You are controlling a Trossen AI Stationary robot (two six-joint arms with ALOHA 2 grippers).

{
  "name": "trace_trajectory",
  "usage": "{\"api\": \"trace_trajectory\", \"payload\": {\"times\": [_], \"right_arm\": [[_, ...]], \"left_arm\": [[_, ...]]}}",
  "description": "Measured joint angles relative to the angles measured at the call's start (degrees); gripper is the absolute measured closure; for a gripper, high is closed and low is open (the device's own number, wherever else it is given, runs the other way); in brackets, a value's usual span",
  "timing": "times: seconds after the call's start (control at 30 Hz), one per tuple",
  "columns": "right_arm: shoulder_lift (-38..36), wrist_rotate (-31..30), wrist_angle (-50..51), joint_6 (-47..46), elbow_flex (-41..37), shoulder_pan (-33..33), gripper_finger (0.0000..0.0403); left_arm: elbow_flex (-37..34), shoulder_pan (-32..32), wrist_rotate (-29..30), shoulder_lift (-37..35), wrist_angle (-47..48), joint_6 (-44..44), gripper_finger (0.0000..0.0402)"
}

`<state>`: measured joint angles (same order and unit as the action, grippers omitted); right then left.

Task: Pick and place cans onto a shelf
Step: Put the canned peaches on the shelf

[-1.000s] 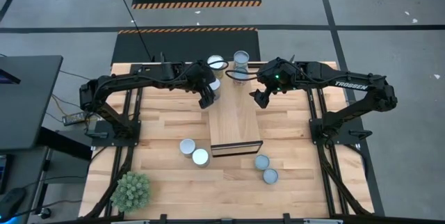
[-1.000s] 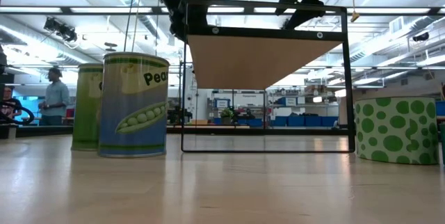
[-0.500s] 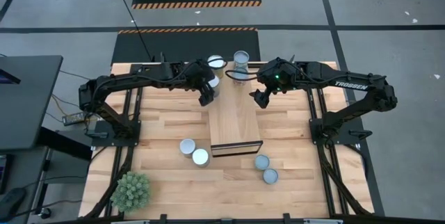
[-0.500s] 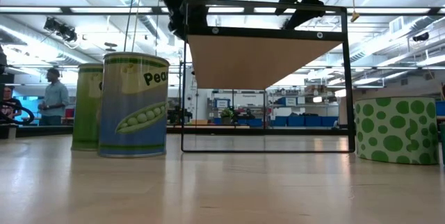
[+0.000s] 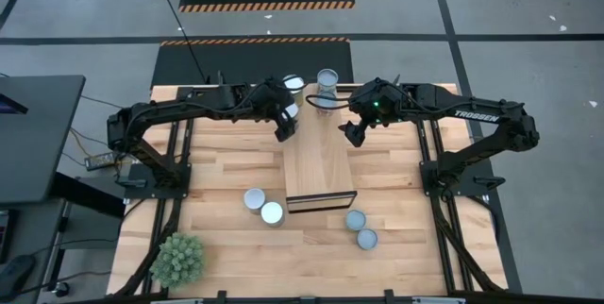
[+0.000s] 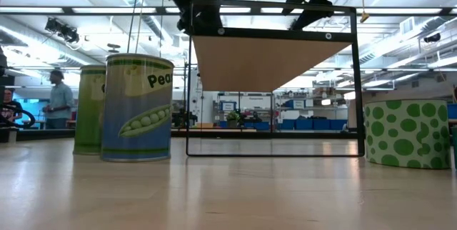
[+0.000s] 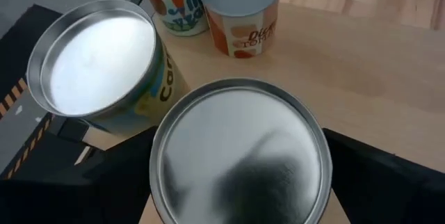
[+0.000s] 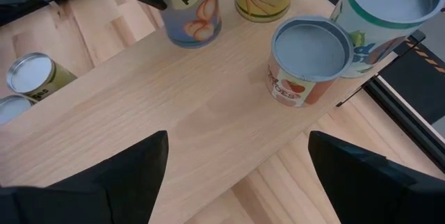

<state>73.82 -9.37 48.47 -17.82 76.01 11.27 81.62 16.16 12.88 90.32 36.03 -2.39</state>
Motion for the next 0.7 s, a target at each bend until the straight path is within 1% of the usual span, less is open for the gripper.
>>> {"api": "trace_trajectory", "payload": {"times": [0.53, 0.7], "right_arm": [[0.00, 0.02, 0.02, -0.02, 0.00, 0.00, 0.0049], [0.00, 0.02, -0.01, -0.02, 0.00, 0.00, 0.0049]], "left_arm": [[-0.04, 0.00, 0.07, 0.02, -1.79, 0.04, 0.0021], [-0.04, 0.00, 1.42, 0.04, -2.03, 1.47, 0.0021]]}}
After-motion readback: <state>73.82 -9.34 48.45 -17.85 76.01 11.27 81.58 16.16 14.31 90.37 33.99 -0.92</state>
